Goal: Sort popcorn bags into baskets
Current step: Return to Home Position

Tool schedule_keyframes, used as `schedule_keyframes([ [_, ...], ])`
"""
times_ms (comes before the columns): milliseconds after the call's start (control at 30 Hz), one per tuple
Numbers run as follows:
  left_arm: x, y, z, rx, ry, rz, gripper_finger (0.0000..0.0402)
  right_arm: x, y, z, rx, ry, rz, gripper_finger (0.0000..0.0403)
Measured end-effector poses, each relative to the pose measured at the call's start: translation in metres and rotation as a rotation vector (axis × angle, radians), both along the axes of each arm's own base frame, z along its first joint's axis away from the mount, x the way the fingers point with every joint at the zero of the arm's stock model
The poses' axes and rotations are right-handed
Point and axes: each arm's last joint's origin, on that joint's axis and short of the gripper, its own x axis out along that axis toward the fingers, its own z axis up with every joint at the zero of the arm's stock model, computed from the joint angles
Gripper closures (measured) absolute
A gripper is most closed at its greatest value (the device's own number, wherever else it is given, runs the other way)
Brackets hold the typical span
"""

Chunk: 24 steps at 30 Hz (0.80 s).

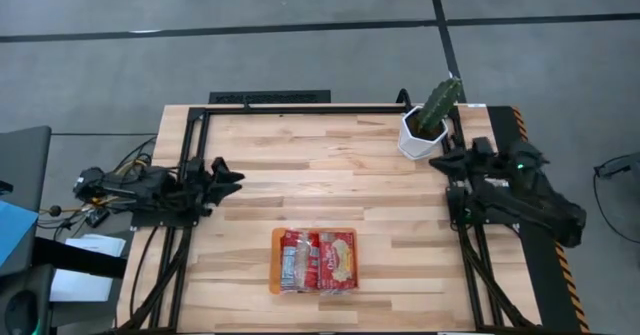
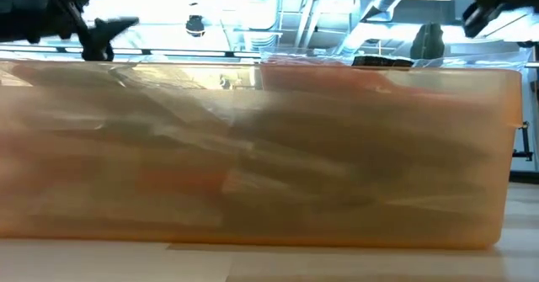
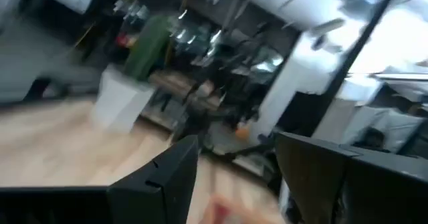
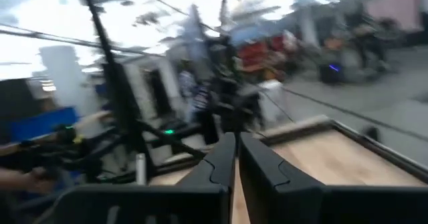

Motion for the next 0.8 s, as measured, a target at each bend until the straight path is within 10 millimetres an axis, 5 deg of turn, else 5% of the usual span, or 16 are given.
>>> schedule_keyframes([
  [300, 0.002, 0.0, -0.01, 0.046, 0.092, 0.016, 0.0211, 0.031, -0.012, -0.074, 0.064, -0.085, 0.251, 0.0356],
  [800, 0.004, 0.003, -0.026, 0.24, 0.299, 0.158, 0.0211, 0.037, -0.015, -0.098, 0.01, 0.138, 0.187, 0.0355],
])
